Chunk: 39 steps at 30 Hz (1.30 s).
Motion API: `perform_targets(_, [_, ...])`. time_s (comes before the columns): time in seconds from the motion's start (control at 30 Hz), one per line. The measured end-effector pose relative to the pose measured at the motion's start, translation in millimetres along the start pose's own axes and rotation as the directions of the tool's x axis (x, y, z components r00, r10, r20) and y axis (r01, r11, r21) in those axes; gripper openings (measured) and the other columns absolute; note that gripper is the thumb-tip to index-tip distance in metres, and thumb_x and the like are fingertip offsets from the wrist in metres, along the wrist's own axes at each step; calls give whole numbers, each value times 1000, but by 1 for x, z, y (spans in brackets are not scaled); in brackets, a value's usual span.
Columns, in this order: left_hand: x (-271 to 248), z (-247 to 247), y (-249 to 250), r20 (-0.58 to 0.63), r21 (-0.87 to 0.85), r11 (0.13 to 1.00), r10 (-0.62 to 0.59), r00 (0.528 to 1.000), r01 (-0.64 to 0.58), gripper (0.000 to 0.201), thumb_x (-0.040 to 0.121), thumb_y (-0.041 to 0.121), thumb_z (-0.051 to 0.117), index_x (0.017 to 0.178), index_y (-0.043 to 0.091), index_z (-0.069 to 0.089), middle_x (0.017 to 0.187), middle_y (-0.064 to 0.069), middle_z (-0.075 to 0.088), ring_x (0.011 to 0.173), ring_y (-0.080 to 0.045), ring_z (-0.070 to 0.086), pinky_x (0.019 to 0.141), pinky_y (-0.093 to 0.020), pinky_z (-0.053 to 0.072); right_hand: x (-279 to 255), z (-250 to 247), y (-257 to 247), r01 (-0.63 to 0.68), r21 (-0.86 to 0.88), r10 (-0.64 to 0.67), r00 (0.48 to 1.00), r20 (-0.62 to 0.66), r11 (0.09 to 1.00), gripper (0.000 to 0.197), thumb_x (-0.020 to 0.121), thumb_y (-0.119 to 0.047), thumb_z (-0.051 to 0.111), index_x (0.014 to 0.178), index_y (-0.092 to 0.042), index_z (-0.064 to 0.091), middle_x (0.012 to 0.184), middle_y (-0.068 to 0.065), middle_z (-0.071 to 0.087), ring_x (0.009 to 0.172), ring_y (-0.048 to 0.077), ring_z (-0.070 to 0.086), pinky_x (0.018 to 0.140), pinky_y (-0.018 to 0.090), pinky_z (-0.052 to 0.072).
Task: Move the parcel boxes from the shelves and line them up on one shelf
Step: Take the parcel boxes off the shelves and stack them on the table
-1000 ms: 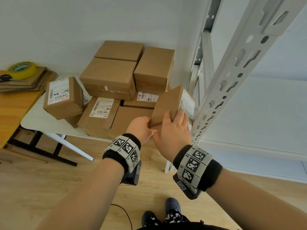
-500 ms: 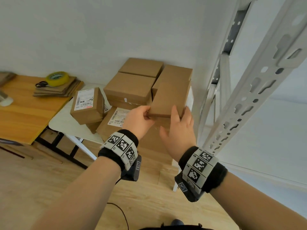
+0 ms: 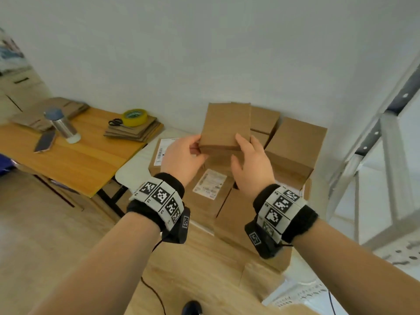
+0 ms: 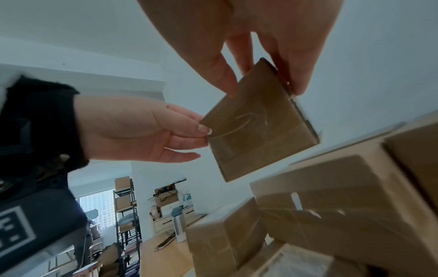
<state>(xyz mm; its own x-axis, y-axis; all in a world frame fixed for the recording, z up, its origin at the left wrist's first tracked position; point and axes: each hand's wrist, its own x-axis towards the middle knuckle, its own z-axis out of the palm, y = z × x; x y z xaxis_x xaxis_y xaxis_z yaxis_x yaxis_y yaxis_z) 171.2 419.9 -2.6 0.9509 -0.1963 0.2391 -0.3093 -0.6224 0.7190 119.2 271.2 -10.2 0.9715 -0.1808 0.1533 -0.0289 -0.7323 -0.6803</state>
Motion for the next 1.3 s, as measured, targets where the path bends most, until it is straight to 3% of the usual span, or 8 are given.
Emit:
perform_targets(0.13, [51, -45, -32, 21, 75, 997, 13, 1000, -14, 20, 82, 16, 65, 101, 22, 68, 88, 10, 68, 86, -9, 63, 84, -31, 50, 61, 25, -40, 42, 6, -42, 999, -9, 999, 46, 96, -22, 44, 141, -21, 39, 147, 7, 37, 133, 21, 36, 109, 29, 28])
perform_targets(0.27, [117, -78, -68, 138, 161, 987, -27, 990, 5, 18, 86, 21, 62, 102, 20, 70, 94, 0, 71, 89, -17, 64, 82, -33, 48, 125, 51, -74, 22, 27, -23, 999, 37, 999, 37, 94, -17, 45, 131, -13, 51, 128, 6, 56, 117, 22, 52, 98, 32, 43])
perform_targets(0.47, [208, -80, -105, 330, 150, 957, -285, 900, 248, 35, 95, 30, 50, 117, 4, 59, 111, -13, 63, 102, -26, 61, 94, -42, 50, 203, 90, -89, -107, -69, 116, 984, 134, 992, 36, 96, -16, 41, 130, -12, 52, 131, 7, 56, 116, 23, 53, 100, 35, 43])
perform_targets(0.63, [253, -63, -125, 389, 146, 947, -320, 864, 285, 18, 95, 20, 48, 93, 6, 59, 106, -19, 65, 100, -30, 62, 92, -42, 51, 236, 110, -78, -212, -150, 236, 956, 172, 966, 36, 96, -10, 37, 127, -7, 56, 130, 10, 57, 117, 26, 53, 97, 31, 43])
perform_targets(0.83, [282, -28, -137, 421, 122, 945, -327, 846, 305, 25, 95, 13, 48, 70, 11, 51, 91, -14, 58, 82, -27, 55, 87, -40, 51, 263, 117, -63, -301, -241, 344, 925, 164, 923, 35, 95, -9, 38, 122, -5, 58, 126, 12, 58, 115, 28, 54, 92, 29, 44])
perform_targets(1.0, [282, -16, -142, 469, 217, 945, -322, 822, 246, 19, 95, 14, 44, 86, 2, 56, 97, -16, 58, 94, -28, 57, 90, -39, 47, 267, 113, -56, -321, -288, 385, 900, 203, 902, 34, 96, -8, 37, 121, -1, 59, 128, 14, 57, 117, 28, 54, 98, 31, 44])
perform_targets(1.13, [276, -16, -140, 513, 231, 953, -290, 808, 196, 31, 97, 18, 43, 109, -4, 62, 117, -18, 62, 113, -31, 56, 97, -39, 45, 258, 106, -54, -314, -306, 380, 906, 187, 899, 35, 97, -5, 36, 122, -2, 59, 129, 14, 56, 118, 28, 53, 98, 32, 43])
perform_targets(1.3, [259, -24, -125, 511, 211, 970, -218, 832, 124, 15, 97, 20, 43, 88, 11, 51, 95, -10, 54, 89, -22, 52, 93, -41, 45, 241, 86, -53, -279, -265, 326, 933, 153, 923, 37, 97, -7, 35, 129, -7, 55, 136, 10, 51, 124, 25, 48, 99, 31, 40])
